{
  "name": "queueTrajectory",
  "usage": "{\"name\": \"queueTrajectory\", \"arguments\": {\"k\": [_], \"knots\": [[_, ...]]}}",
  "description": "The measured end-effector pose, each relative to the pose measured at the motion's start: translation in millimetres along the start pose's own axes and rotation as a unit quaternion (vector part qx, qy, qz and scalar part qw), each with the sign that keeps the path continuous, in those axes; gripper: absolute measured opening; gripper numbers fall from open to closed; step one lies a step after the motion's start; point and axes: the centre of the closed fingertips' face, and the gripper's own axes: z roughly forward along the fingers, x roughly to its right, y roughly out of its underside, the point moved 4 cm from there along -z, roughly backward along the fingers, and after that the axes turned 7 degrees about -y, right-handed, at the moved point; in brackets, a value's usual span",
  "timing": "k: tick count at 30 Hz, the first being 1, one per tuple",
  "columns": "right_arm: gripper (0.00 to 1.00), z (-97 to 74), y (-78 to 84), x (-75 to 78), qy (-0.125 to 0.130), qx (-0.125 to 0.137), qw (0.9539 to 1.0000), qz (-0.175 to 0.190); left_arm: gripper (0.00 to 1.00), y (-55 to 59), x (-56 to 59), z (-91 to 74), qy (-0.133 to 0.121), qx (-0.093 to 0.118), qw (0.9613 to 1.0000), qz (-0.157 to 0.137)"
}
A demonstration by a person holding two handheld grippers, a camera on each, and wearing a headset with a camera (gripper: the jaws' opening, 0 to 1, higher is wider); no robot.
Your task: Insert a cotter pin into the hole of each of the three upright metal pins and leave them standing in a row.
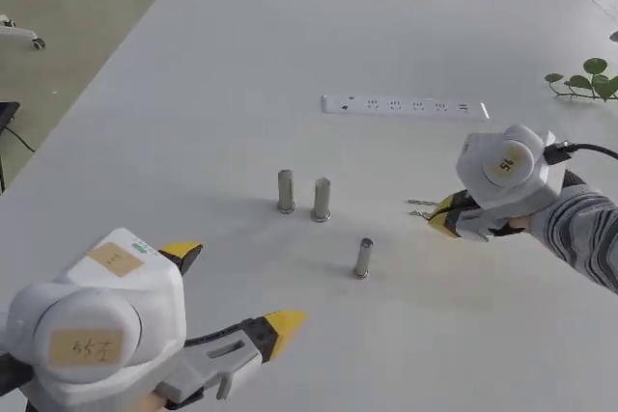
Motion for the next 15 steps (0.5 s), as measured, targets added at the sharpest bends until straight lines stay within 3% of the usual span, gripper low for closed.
{"name": "queueTrajectory", "arguments": {"k": [3,5,8,15], "knots": [[0.0,-8.3,-10.6,-5.6,0.009,0.019,0.9996,-0.02,0.64,-2.7,2.2,2.3,0.007,-0.002,1.0,0.0],[0.0,-14.7,-17.8,-10.6,0.015,0.027,0.9988,-0.038,0.6,-3.6,5.9,4.1,0.024,-0.009,0.9995,-0.017],[0.0,-23.2,-27.2,-20.2,0.022,0.038,0.997,-0.064,0.58,-7.2,7.3,6.3,0.028,-0.002,0.9995,-0.015],[0.0,-36.1,-45.4,-43.0,0.031,0.061,0.9901,-0.123,0.5,-16.5,18.9,11.8,0.061,0.005,0.9977,-0.03]]}}
